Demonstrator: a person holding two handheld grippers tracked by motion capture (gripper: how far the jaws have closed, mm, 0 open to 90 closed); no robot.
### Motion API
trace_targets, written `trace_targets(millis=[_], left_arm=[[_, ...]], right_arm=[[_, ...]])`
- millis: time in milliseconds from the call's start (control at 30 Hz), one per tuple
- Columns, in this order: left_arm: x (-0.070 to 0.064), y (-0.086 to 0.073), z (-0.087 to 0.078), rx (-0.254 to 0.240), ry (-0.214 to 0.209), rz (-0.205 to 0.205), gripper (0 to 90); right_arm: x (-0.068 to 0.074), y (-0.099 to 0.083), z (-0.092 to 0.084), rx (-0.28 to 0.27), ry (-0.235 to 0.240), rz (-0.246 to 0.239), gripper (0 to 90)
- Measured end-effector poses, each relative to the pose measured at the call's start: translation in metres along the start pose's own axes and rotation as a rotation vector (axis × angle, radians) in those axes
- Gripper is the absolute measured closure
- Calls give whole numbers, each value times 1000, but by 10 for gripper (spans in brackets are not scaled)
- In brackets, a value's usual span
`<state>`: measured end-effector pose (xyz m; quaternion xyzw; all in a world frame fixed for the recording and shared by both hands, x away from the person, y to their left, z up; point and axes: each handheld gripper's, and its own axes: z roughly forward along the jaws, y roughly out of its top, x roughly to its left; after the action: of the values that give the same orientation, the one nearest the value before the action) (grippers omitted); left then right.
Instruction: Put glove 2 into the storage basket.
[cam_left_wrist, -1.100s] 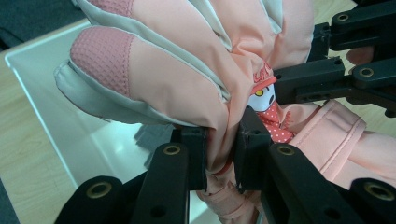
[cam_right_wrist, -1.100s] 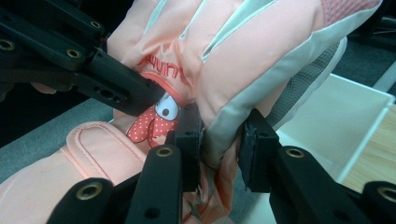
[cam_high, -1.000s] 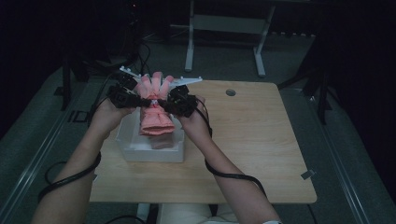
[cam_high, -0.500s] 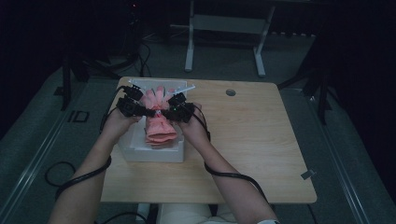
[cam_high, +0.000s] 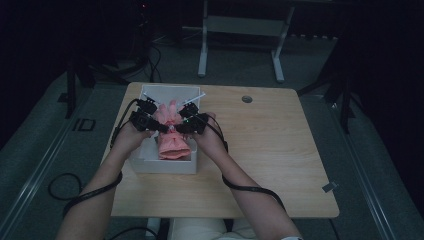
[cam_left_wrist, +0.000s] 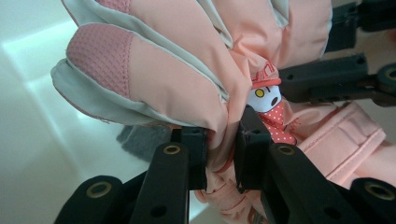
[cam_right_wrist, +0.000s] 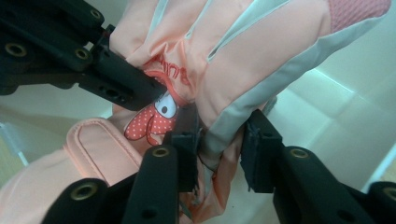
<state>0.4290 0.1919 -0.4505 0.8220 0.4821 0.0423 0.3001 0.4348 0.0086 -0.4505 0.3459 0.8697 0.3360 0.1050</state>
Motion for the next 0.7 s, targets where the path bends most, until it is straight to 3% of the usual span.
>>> trace_targets(millis=[200,400,567,700], left_arm=[[-3,3,11,77,98,-11,753],[-5,6,23,155,185,-10,674],[-5,8,24,151,289,2,587],[-6,9,20,136,323,11,521]], right_arm=[[3,4,6,50,-39,-69,565],[-2,8,2,27,-24,-73,485],[-5,9,-9,-5,-1,-69,468],[-7,9,-16,-22,11,-66,465]])
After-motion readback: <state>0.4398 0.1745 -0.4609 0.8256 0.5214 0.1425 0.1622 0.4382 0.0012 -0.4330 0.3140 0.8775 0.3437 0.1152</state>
